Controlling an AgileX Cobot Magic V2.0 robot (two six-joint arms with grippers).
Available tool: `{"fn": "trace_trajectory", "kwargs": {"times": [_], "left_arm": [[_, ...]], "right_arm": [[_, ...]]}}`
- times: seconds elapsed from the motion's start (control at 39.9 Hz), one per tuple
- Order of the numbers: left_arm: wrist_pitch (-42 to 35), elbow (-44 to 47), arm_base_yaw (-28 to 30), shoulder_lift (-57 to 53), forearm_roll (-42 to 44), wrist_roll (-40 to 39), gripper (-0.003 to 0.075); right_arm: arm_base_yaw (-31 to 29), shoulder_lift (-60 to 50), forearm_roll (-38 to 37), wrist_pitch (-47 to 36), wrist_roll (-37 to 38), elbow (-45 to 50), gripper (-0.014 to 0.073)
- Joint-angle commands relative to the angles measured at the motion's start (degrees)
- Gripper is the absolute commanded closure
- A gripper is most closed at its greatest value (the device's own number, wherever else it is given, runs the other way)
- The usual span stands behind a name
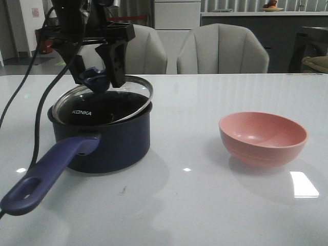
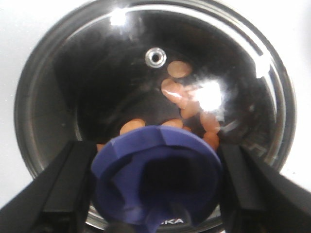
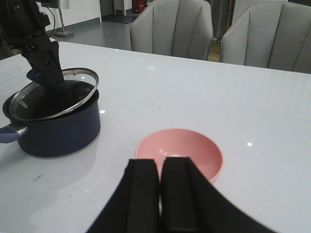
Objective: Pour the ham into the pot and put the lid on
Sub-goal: 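Lower the glass lid onto the saucepan rim with the left gripper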
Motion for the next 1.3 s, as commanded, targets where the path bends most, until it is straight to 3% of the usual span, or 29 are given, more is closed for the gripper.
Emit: {"fn": "trace_trajectory", "kwargs": {"times": [0.0, 0.45, 0.65, 1.0, 1.28], "left_arm": [[2.1, -1.5, -0.3, -4.3, 2.0, 0.2, 0.0322], [2.1, -1.3, -0.3, -5.8, 1.6, 0.6, 0.0321], [2.1, -0.1, -0.3, -5.8, 1.6, 0.6, 0.0261], [2.1, -0.2, -0.3, -5.0, 0.0, 0.6, 0.0255], [2.1, -0.2, -0.3, -3.8, -0.9, 0.6, 0.0108]], "right_arm": [[0.1, 0.4, 0.3, -4.1, -0.5, -1.7, 0.0417], [0.1, 0.4, 0.3, -4.1, -0.5, -1.7, 0.0417], [0.1, 0.4, 0.3, -4.1, -0.5, -1.7, 0.0417], [0.1, 0.4, 0.3, -4.1, -0.5, -1.7, 0.0417], [0.1, 0.4, 0.3, -4.1, -0.5, -1.7, 0.0417]]}}
